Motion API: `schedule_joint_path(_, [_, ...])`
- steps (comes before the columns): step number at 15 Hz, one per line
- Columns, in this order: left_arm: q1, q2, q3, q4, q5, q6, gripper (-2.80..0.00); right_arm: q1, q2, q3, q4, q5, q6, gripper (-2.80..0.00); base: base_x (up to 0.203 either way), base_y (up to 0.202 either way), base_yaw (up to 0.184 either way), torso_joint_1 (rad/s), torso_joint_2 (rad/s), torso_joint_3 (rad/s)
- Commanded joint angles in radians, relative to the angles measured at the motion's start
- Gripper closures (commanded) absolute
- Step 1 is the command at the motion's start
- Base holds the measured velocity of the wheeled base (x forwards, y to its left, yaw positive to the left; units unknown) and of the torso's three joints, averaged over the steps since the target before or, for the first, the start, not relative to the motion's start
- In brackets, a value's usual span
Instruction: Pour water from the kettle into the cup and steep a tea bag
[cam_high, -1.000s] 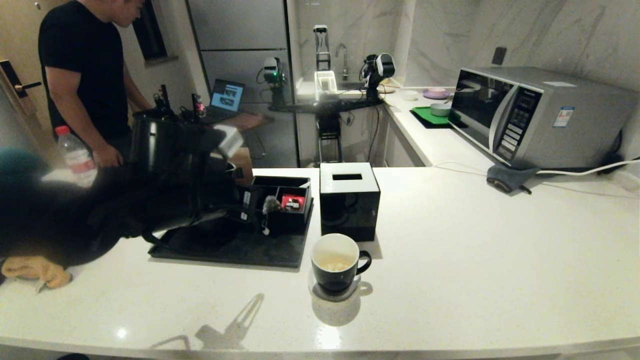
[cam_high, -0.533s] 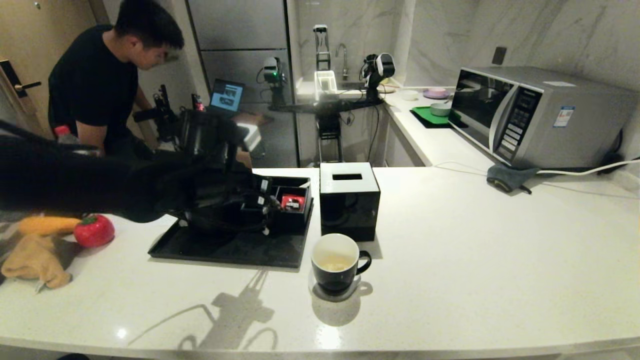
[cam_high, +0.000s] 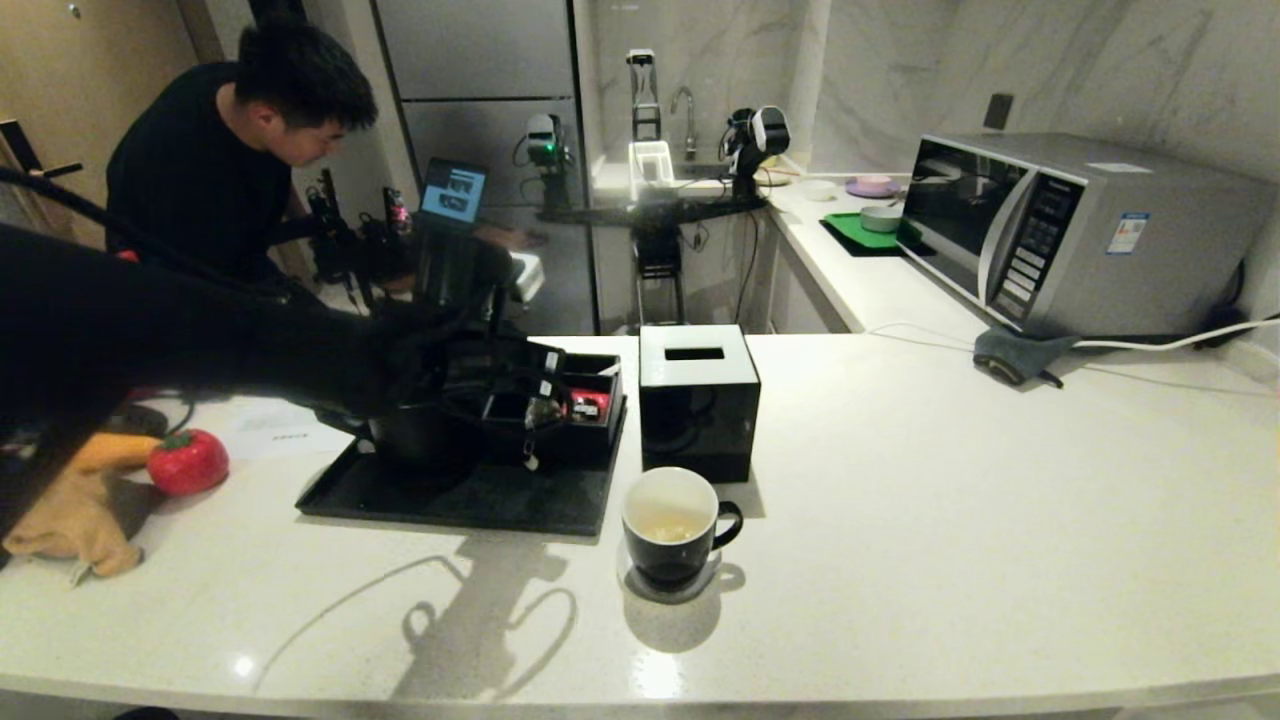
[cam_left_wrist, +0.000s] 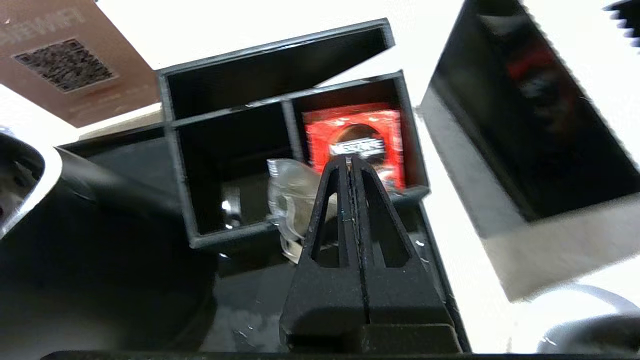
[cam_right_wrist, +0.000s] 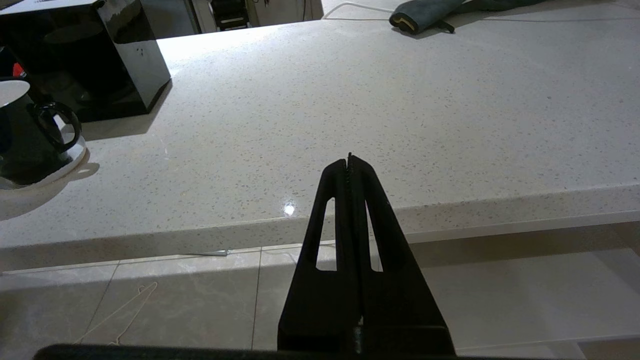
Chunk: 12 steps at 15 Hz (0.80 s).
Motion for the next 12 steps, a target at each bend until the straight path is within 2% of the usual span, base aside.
schedule_joint_path(1, [0.013,0.023,-0.015,0.035,0.000,0.000,0.00,0.000,0.001,0.000,0.000,-0.001,0.000,0.00,0.000,0.000,0.000,0.000,0.00,0.000])
schedule_joint_path(5, [0.023,0.033,-0.013,0.040,0.000,0.000,0.00,0.000,0.001,0.000,0.000,-0.001,0.000,0.00,0.000,0.000,0.000,0.000,0.00,0.000])
schedule_joint_path(6, [0.023,0.037,-0.015,0.042,0.000,0.001,-2.80,0.000,0.001,0.000,0.000,-0.001,0.000,0.00,0.000,0.000,0.000,0.000,0.00,0.000])
schedule_joint_path(10, [0.028,0.051,-0.028,0.040,-0.003,0.003,-2.80,0.000,0.001,0.000,0.000,-0.001,0.000,0.00,0.000,0.000,0.000,0.000,0.00,0.000])
schedule_joint_path(12, [0.035,0.065,-0.052,0.043,-0.003,0.039,-2.80,0.000,0.001,0.000,0.000,-0.001,0.000,0.00,0.000,0.000,0.000,0.000,0.00,0.000])
